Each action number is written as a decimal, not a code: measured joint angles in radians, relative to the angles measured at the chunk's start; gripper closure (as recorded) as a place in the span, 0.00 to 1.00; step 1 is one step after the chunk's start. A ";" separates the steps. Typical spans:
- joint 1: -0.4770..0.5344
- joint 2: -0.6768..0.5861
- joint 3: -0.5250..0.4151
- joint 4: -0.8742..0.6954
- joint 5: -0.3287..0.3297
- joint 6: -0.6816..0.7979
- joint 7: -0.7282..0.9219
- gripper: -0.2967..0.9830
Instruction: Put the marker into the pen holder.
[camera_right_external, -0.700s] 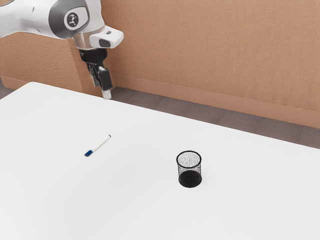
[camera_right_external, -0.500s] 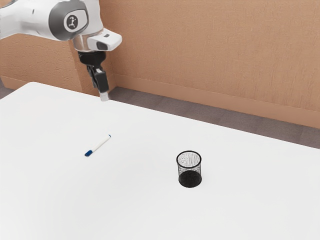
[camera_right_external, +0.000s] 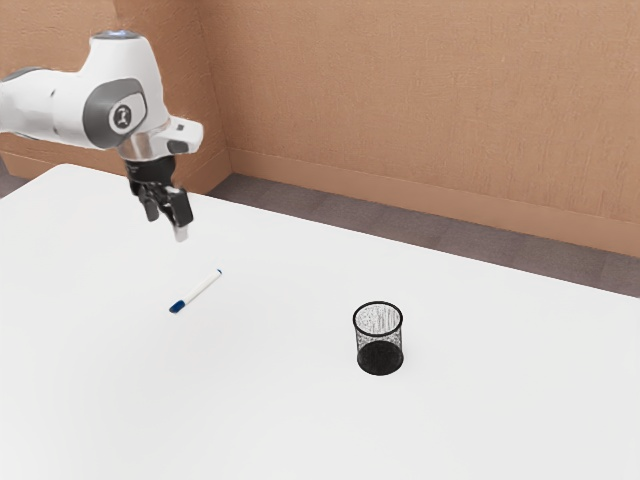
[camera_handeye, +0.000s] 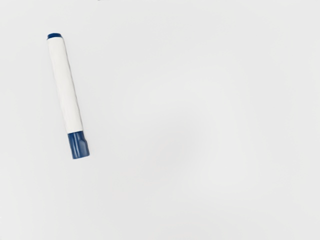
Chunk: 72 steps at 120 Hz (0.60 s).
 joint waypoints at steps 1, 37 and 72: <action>0.001 0.004 0.001 -0.001 0.000 0.008 -0.003 0.24; 0.025 0.295 0.020 0.169 0.006 0.168 -0.149 0.52; 0.069 0.552 0.019 0.361 0.004 0.203 -0.215 0.59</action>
